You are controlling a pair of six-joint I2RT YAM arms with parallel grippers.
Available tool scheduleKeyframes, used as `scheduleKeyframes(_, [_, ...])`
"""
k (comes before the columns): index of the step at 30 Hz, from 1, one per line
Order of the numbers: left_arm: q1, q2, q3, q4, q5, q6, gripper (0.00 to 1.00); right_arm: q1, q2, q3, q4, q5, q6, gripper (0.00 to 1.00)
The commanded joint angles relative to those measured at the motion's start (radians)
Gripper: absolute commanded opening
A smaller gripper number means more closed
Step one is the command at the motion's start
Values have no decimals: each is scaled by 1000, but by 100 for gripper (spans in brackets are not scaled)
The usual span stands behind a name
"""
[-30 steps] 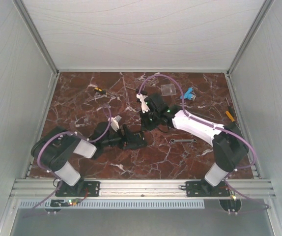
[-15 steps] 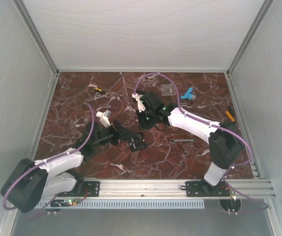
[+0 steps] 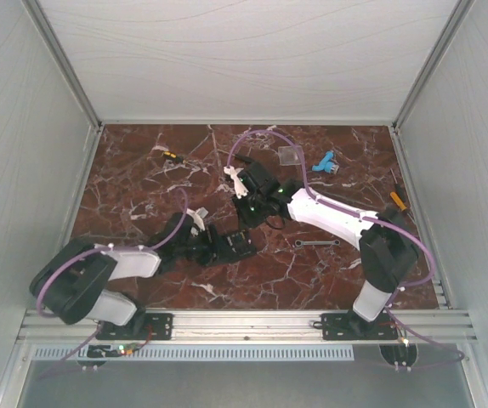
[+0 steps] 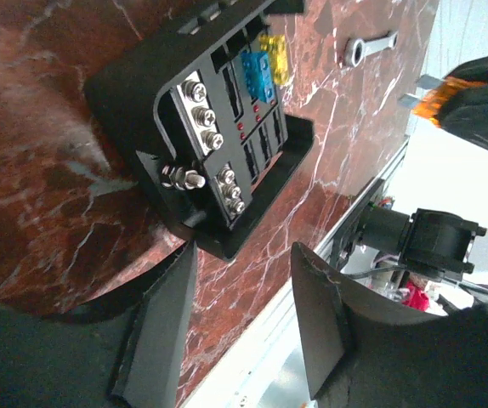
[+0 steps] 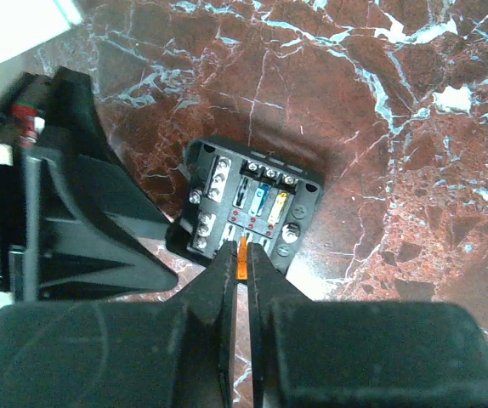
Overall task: Snap on the fuse box
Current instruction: Install the fuse at the fuse box base.
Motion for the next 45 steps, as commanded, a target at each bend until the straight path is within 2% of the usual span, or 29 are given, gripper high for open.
scheduleKeyframes(1, [-33, 92, 70, 139, 65, -24, 48, 9, -1, 7, -11, 19, -2, 0])
scheduleKeyframes(6, [-36, 95, 66, 174, 63, -38, 50, 12, -2, 9, -28, 33, -18, 0])
scheduleKeyframes(11, [-17, 19, 40, 119, 0, -18, 63, 33, 53, 57, -79, 35, -64, 0])
scheduleKeyframes(17, [162, -68, 1, 58, 36, 45, 69, 76, 155, 167, -162, 92, -111, 0])
scheduleKeyframes(24, [274, -100, -10, 36, 49, 92, 76, 97, 249, 268, -226, 124, -125, 0])
scheduleKeyframes(35, [294, -115, -9, -12, -14, 140, 94, 105, 313, 310, -265, 164, -114, 0])
scheduleKeyframes(36, [294, -115, -12, -11, -16, 140, 99, 106, 316, 311, -261, 163, -113, 0])
scheduleKeyframes(45, [293, -121, -16, -21, -21, 144, 100, 108, 337, 319, -256, 157, -90, 0])
